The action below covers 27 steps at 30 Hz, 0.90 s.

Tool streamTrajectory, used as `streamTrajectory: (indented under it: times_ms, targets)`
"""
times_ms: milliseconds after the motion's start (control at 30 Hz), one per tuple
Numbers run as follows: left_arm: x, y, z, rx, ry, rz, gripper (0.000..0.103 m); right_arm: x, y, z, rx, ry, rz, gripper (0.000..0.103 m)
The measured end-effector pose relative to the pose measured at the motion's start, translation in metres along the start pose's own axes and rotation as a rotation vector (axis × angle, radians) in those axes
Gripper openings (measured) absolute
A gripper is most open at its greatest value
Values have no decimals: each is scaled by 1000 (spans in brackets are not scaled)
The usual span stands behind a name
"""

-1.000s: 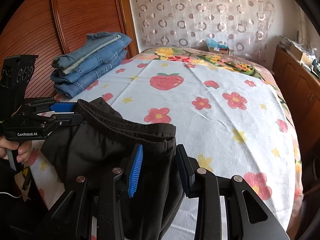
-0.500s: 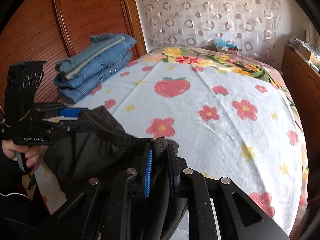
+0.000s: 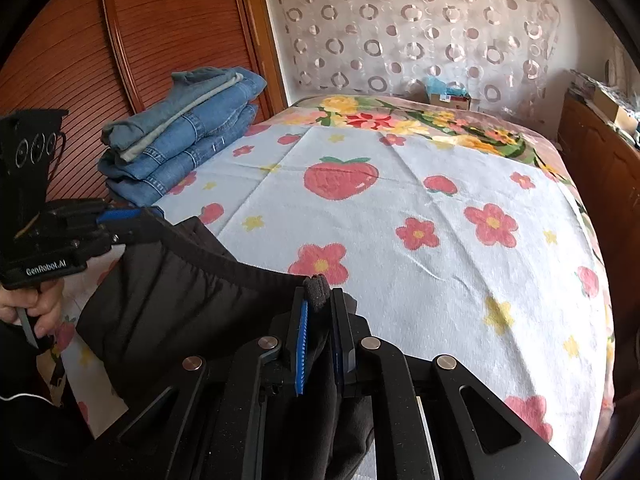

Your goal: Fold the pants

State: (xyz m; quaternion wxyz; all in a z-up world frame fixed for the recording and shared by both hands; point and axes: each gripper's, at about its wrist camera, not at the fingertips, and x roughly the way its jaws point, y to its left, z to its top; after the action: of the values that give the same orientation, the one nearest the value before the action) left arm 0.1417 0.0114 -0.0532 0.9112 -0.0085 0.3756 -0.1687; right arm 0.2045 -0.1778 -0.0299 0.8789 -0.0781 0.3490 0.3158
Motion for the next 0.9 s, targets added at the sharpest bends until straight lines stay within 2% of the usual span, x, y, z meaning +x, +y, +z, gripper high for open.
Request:
streamTrajectory:
  times_ms: [300, 367, 467, 600, 667, 700, 900]
  targets:
    - [13, 0, 4, 10, 31, 31, 17, -5, 3, -2, -3, -13, -45, 10]
    - [11, -3, 2, 16, 34, 38, 20, -7, 5, -4, -6, -11, -48, 14]
    - [5, -8, 0, 33, 33, 65, 30, -14, 6, -7, -7, -12, -67, 17]
    - [-4, -7, -4, 27, 28, 74, 50, -22, 4, -11, 8, -19, -91, 23]
    - [-5, -7, -6, 25, 34, 84, 65, -28, 3, -13, 18, -27, -95, 27]
    - [-5, -8, -8, 26, 35, 87, 82, -31, 2, -15, 22, -31, -98, 31]
    - [-8, -16, -23, 20, 48, 89, 83, -44, 4, -28, 29, -44, -103, 35]
